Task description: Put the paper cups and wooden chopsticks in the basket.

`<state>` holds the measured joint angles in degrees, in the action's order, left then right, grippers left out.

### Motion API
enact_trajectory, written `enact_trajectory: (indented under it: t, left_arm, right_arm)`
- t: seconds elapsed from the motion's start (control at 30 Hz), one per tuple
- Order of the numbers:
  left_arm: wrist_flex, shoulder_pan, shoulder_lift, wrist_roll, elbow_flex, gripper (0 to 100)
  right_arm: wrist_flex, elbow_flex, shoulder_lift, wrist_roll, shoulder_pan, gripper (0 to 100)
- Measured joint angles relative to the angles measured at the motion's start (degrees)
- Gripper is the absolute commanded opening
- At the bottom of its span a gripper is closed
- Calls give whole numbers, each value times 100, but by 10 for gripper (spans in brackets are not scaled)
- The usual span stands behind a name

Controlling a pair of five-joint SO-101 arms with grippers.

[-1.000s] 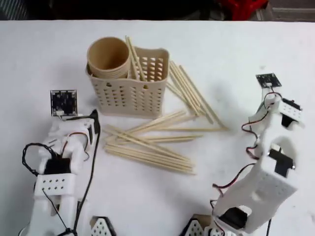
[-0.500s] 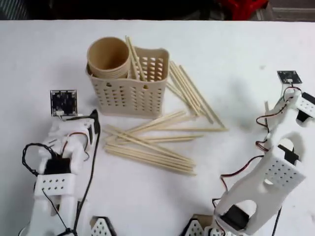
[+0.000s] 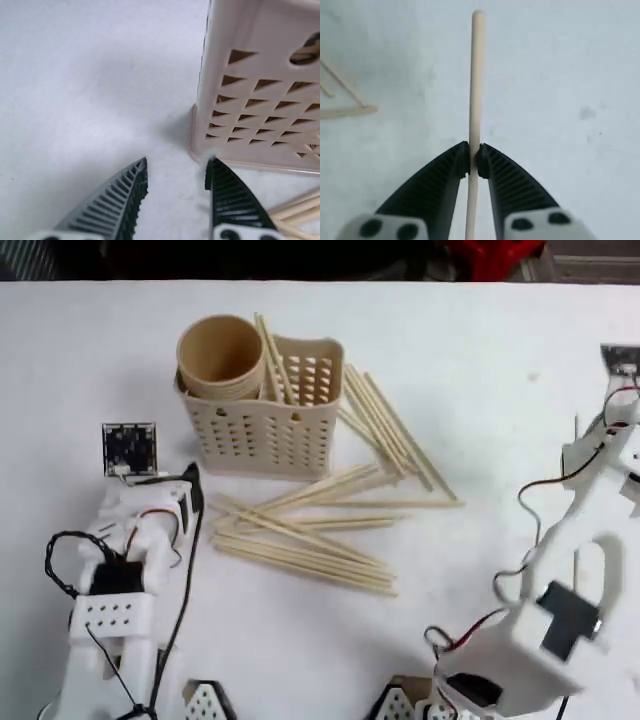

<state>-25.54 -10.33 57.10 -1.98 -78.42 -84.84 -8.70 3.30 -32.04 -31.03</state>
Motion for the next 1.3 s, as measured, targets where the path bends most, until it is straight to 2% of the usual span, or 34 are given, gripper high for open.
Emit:
enact_trajectory:
  t: [0.2,0.33,0.5,0.67,0.8,0.93,1.3]
  left_arm:
    - [0,0,0,0,0,203]
    - [0,0,0,0,0,203]
    - [0,0,0,0,0,203]
    - [0,0,0,0,0,203]
    - [0,0,0,0,0,203]
    - [0,0,0,0,0,203]
    - [0,0,0,0,0,203]
  right_arm:
    - [-167,0,-1512,818,914,18]
    - [-26,0,-2435,1574,1846,18]
    - [809,0,-3086,2673,2963,18]
    - [2101,0,-3209,3499,4141,19]
    - [3288,26,-3138,3587,4914,19]
    - [4229,26,-2743,3596,5354,21]
    - [4484,35,-1538,3596,5451,22]
